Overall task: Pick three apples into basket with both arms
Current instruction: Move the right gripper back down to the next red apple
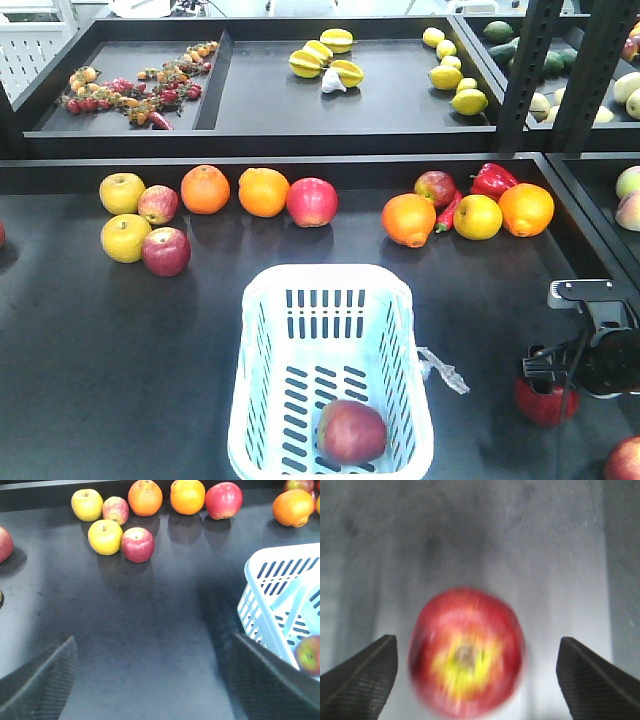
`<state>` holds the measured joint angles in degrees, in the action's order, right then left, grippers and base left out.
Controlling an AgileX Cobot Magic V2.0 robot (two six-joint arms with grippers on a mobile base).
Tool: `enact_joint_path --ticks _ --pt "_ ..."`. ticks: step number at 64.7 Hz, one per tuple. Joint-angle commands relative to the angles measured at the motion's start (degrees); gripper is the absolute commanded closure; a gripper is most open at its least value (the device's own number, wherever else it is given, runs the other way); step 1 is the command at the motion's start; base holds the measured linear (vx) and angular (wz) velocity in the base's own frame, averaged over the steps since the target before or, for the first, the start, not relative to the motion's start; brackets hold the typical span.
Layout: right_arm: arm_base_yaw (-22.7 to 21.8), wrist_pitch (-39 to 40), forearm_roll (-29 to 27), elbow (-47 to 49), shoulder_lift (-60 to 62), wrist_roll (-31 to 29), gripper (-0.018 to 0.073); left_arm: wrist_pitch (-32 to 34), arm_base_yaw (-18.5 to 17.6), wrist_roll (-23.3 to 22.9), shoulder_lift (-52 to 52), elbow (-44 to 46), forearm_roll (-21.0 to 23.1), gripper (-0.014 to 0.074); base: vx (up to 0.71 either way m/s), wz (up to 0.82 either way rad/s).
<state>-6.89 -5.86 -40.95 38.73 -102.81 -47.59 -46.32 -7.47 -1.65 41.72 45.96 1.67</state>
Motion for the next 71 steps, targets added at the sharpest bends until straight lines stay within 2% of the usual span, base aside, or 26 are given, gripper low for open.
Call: enact_joint_path --ticks 1,19,39,48,71 --pt "-0.5 1.7 -0.2 1.6 -0.2 0.0 -0.0047 3.4 0.1 -0.6 -0.1 1.5 0.4 0.0006 0.0 0.0" --pt "-0.5 1.6 -2.9 1.6 -5.3 0.6 -0.0013 3.4 0.1 -0.6 -0.1 1.5 0.4 0.0006 0.0 0.0" --pt "-0.5 0.1 -5.9 1.6 -5.1 0.6 0.0221 3.4 0.1 -0.6 -0.1 1.5 0.4 0.0006 0.0 0.0" --pt "-0.5 -1.8 -5.9 1.3 -3.5 0.3 0.0258 3.4 0.1 -0.6 -0.1 1.5 0.4 0.0006 0.0 0.0" --pt "-0.5 -17.8 -5.5 1.4 11.0 0.3 0.0257 3.4 0.1 -0.6 -0.1 1.5 0.4 0.0006 0.0 0.0"
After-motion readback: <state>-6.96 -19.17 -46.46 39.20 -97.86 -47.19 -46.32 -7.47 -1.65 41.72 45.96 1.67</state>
